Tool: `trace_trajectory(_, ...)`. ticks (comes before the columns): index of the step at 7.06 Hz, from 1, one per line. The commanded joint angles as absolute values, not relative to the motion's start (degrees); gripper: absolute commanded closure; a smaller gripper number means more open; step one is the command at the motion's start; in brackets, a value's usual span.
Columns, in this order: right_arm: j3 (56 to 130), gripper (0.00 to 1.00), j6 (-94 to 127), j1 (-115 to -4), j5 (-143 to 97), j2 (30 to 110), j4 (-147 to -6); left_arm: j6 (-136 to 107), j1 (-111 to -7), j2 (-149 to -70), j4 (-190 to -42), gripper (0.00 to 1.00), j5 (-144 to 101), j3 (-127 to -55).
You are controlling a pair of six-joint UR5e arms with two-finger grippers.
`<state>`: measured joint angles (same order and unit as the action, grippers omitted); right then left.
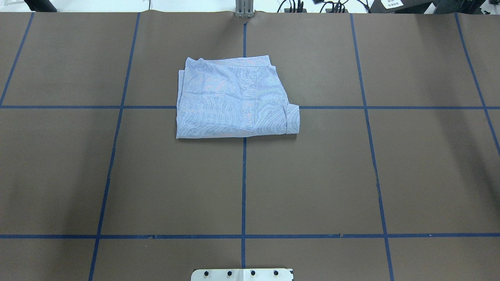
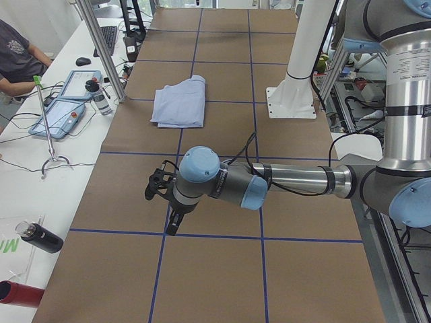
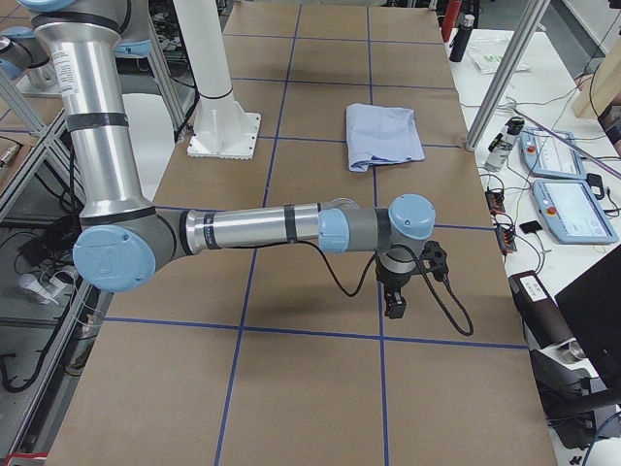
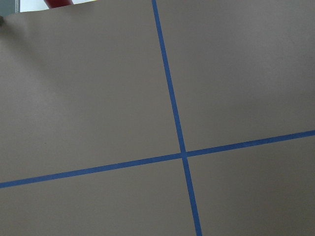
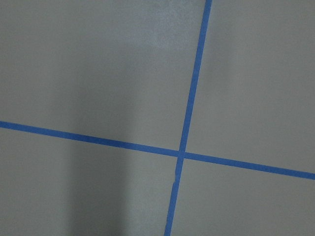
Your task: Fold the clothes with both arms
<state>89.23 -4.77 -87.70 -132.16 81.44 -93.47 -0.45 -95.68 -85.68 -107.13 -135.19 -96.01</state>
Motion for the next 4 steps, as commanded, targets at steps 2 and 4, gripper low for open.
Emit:
trace_trajectory(2, 92.09, 0.00, -4.66, -87.71, -132.71, 83.67, -93.25, -0.70, -94.83, -83.95, -107.49, 0.00, -134.82, -97.11)
trace_trajectory(4, 91.85, 0.00, -4.48, -87.63, -132.72, 84.02, -93.16, -0.70, -94.40, -84.02, -108.54, 0.00, -132.74, -97.38)
